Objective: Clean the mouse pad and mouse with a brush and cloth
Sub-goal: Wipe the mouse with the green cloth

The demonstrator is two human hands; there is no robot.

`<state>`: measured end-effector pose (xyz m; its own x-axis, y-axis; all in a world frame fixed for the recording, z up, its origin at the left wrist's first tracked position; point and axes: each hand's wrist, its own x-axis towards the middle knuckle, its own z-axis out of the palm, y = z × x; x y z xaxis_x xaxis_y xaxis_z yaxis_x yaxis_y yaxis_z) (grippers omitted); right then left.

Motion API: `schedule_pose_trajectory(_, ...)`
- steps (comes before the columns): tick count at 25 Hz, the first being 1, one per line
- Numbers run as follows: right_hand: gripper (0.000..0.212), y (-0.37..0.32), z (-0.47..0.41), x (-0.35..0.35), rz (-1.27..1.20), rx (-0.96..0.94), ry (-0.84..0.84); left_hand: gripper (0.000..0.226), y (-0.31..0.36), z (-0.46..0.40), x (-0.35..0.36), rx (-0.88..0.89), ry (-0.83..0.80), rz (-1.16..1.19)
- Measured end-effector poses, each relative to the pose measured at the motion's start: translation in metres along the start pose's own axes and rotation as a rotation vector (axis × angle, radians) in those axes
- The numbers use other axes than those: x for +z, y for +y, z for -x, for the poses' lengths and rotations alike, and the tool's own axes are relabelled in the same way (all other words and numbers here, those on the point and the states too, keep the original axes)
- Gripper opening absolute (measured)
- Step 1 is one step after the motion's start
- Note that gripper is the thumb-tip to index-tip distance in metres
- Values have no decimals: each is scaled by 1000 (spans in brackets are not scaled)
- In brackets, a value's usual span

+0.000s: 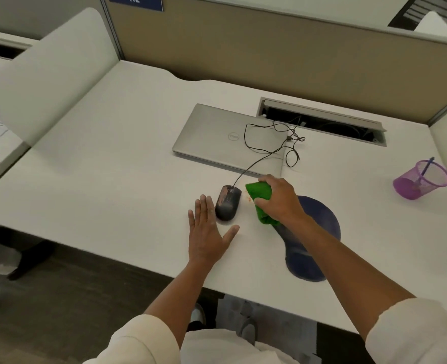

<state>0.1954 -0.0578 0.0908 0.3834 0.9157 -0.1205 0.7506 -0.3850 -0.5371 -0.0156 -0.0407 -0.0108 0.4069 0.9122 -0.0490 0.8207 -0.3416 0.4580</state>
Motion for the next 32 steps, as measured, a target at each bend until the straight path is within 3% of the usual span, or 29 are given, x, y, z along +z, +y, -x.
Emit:
schedule_pose_trajectory(5, 49, -26, -42, 15, 139, -34, -108, 116, 4, -25, 3, -100, 10, 38)
schedule_pose_trajectory(10, 50, -51, -81, 23, 333, -143, -189, 106, 1, -28, 6, -91, 34, 19)
schedule_pose_trajectory(14, 54, -70, -93, 35, 497, -260, -154, 99, 0, -28, 5, -99, 37, 12)
schedule_pose_trajectory(16, 53, -76, -93, 41, 502, -251, -146, 96, -1, -29, 4, -99, 40, 20)
schedule_pose_trajectory(23, 63, -66, -94, 38, 353, -130, -378, 93, 2, -28, 2, -113, 70, 41)
schedule_pose_trajectory(29, 52, -72, -88, 34, 446, -306, -512, 90, 3, -28, 0, -114, 83, 49)
schedule_pose_trajectory(32, 52, -70, -98, 16, 339, -280, -499, 91, 3, -29, 1, -120, 73, 35)
